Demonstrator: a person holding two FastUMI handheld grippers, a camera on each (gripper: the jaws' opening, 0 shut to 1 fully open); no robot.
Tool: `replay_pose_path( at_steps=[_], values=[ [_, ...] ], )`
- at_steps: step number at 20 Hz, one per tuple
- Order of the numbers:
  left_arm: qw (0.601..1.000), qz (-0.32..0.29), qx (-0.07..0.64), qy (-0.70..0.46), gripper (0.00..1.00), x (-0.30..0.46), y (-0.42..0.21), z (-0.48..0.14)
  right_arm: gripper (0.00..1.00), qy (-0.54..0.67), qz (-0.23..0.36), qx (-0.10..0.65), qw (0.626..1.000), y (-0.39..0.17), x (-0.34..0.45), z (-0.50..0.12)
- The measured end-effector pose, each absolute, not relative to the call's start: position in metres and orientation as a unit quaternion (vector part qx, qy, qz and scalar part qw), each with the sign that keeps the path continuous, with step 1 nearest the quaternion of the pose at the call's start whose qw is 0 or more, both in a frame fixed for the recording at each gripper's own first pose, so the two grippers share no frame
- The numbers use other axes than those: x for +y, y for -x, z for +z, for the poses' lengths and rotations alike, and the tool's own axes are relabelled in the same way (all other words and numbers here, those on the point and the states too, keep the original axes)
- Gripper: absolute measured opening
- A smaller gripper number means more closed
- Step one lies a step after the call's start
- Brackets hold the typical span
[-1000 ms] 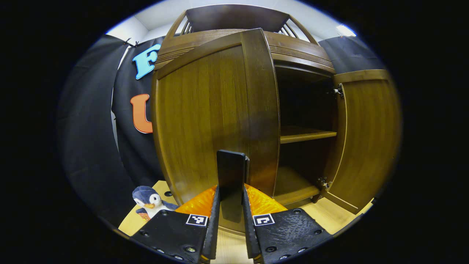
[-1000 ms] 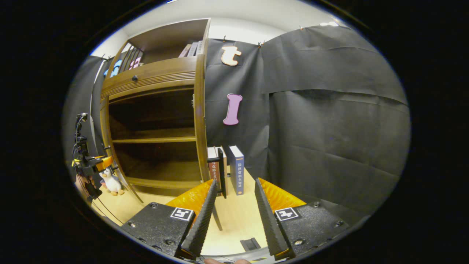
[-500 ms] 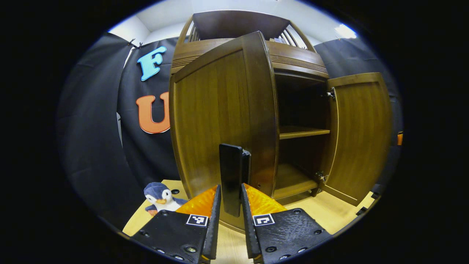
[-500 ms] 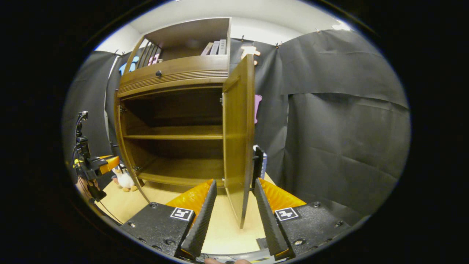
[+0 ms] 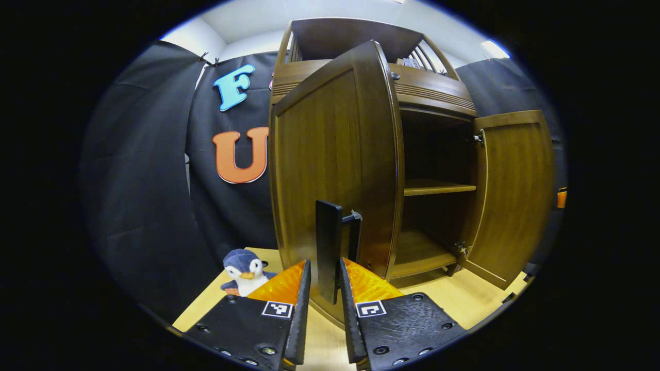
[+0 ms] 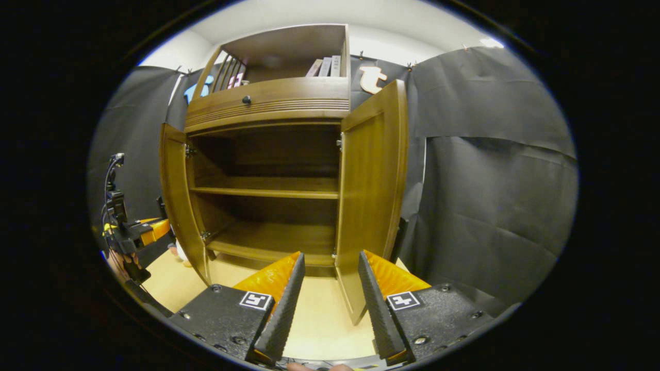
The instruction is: Open the right door of the double-door shoe cabinet with the right hand, and open the left door with the left hand.
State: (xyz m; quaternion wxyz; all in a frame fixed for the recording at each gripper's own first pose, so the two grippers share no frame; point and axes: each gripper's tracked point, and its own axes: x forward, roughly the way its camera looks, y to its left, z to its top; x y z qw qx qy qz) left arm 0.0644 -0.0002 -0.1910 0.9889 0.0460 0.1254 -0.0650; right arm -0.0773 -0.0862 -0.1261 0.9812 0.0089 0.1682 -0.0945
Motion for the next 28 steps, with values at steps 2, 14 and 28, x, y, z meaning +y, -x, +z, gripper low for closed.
replay_pose_path(
  at_steps=[2, 14, 28],
  values=[
    [0.990, -0.045, 0.126, -0.049, 0.30, 0.017, -0.060, -0.190, 0.70, -0.010, -0.085, 0.167, 0.982, 0.072, -0.082, -0.125],
    [0.988, 0.008, 0.151, -0.036, 0.36, 0.090, -0.052, -0.197, 0.70, -0.003, -0.041, 0.171, 0.984, 0.055, -0.049, -0.128],
    [0.983, 0.073, 0.150, -0.072, 0.49, 0.158, -0.020, -0.180, 0.70, -0.004, -0.009, 0.172, 0.985, 0.043, -0.024, -0.131]
  ],
)
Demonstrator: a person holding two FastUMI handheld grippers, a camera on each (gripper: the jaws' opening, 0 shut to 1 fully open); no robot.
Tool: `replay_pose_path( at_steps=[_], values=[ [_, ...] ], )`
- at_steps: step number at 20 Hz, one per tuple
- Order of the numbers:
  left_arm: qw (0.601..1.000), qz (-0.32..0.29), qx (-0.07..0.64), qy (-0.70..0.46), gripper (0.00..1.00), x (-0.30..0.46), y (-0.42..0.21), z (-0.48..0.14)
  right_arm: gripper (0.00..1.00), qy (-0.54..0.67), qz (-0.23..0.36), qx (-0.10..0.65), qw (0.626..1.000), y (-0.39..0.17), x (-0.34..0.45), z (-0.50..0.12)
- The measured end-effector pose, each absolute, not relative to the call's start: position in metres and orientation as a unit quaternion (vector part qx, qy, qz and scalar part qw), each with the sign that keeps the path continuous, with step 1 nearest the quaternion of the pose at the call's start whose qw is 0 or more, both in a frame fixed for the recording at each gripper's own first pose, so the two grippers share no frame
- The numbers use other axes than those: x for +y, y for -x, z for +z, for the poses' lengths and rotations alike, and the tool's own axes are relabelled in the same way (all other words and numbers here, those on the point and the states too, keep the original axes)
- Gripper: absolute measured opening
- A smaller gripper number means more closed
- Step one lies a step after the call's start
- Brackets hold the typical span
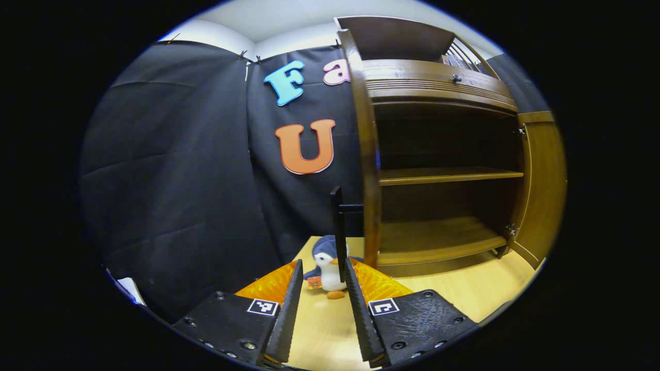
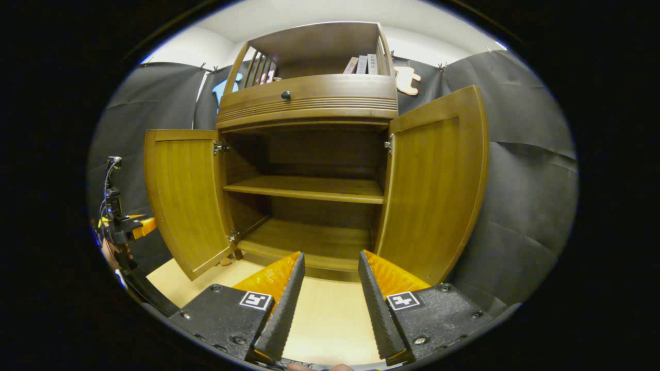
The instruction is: Open the right door of the double-door shoe cabinet with the right hand, and open the left door with the left hand.
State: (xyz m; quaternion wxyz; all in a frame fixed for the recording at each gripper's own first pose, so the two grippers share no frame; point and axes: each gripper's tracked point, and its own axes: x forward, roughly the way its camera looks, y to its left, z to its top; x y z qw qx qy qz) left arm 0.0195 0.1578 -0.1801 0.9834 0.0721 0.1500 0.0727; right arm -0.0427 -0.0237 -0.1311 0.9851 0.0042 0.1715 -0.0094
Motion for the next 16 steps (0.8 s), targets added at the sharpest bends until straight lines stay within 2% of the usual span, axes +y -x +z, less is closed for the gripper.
replay_pose_path(
  at_steps=[2, 3, 4, 12, 13, 14, 15, 16],
  values=[
    [0.984, 0.077, 0.149, -0.060, 0.51, 0.160, -0.012, -0.174, 0.70, -0.008, -0.001, 0.171, 0.985, 0.038, -0.019, -0.131],
    [0.984, 0.081, 0.147, -0.057, 0.67, 0.162, -0.012, -0.170, 0.70, -0.009, 0.002, 0.170, 0.985, 0.035, -0.018, -0.130],
    [0.984, 0.083, 0.145, -0.056, 0.59, 0.162, -0.011, -0.166, 0.70, -0.011, 0.006, 0.169, 0.986, 0.034, -0.017, -0.130],
    [0.995, 0.046, 0.086, -0.028, 0.86, 0.093, 0.000, -0.106, 0.68, -0.013, 0.014, 0.144, 0.989, 0.029, -0.016, -0.102],
    [0.996, 0.037, 0.077, -0.023, 0.87, 0.080, -0.001, -0.098, 0.68, -0.012, 0.012, 0.137, 0.990, 0.029, -0.017, -0.095],
    [0.997, 0.027, 0.070, -0.017, 0.80, 0.068, -0.002, -0.090, 0.71, -0.012, 0.009, 0.130, 0.991, 0.026, -0.020, -0.088],
    [0.998, 0.017, 0.060, -0.011, 0.91, 0.055, -0.004, -0.083, 0.70, -0.013, 0.007, 0.122, 0.992, 0.025, -0.021, -0.081],
    [0.999, 0.006, 0.053, -0.009, 0.82, 0.042, -0.006, -0.078, 0.74, -0.015, 0.005, 0.114, 0.993, 0.026, -0.022, -0.075]
  ],
)
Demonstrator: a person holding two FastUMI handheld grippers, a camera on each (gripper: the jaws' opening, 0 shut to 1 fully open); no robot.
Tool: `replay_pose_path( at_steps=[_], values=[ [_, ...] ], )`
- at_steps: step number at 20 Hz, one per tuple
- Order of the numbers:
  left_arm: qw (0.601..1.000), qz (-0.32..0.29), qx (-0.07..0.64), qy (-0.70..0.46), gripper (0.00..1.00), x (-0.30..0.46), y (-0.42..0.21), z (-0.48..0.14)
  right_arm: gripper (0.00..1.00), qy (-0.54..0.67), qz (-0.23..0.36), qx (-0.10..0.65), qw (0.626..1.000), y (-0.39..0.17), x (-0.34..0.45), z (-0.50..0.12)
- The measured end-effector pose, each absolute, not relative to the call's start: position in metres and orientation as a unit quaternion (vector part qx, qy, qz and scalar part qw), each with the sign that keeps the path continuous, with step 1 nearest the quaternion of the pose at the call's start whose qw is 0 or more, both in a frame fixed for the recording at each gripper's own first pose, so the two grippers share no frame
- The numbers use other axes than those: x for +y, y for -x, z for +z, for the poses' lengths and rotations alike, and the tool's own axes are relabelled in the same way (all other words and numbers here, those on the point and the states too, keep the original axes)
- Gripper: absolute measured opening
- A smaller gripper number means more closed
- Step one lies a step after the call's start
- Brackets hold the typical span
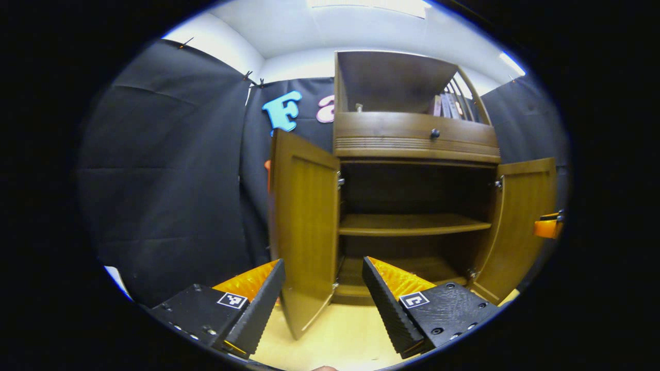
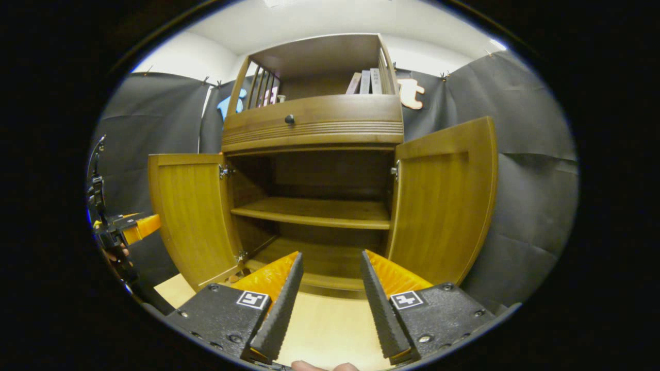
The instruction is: Open the right door of the double-door shoe cabinet with the right hand, and open the left door with the left hand.
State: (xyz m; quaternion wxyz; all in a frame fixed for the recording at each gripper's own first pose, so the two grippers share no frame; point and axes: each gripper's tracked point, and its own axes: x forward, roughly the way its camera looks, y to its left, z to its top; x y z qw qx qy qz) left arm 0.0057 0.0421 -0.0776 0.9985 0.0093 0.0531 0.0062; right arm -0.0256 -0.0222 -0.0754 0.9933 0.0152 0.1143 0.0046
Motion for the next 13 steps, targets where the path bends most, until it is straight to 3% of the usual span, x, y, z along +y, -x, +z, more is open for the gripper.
replay_pose_path(
  at_steps=[1, 4, 5, 6, 9, 10, 11, 13],
  values=[
    [0.999, 0.001, 0.048, -0.013, 0.94, 0.036, -0.006, -0.072, 0.77, -0.018, 0.003, 0.110, 0.994, 0.026, -0.023, -0.071],
    [0.999, -0.014, 0.034, -0.015, 1.00, 0.010, -0.008, -0.059, 0.86, -0.019, -0.003, 0.094, 0.995, 0.027, -0.026, -0.058],
    [0.999, -0.023, 0.028, -0.008, 0.95, 0.002, -0.008, -0.056, 0.88, -0.016, -0.008, 0.087, 0.996, 0.028, -0.029, -0.053],
    [0.999, -0.033, 0.022, 0.001, 1.00, -0.007, -0.010, -0.056, 0.88, -0.014, -0.012, 0.076, 0.997, 0.030, -0.031, -0.048],
    [0.998, -0.043, 0.045, 0.002, 1.00, -0.021, -0.008, -0.072, 0.89, -0.009, -0.022, 0.061, 0.998, 0.030, -0.033, -0.045],
    [0.998, -0.043, 0.045, 0.005, 0.95, -0.024, -0.007, -0.071, 0.88, -0.012, -0.022, 0.060, 0.998, 0.030, -0.032, -0.044],
    [0.998, -0.045, 0.039, 0.006, 1.00, -0.028, -0.009, -0.068, 0.88, -0.015, -0.021, 0.057, 0.998, 0.030, -0.032, -0.042],
    [0.998, -0.049, 0.030, 0.002, 1.00, -0.035, -0.011, -0.064, 0.88, -0.020, -0.022, 0.050, 0.998, 0.030, -0.035, -0.037]
  ],
)
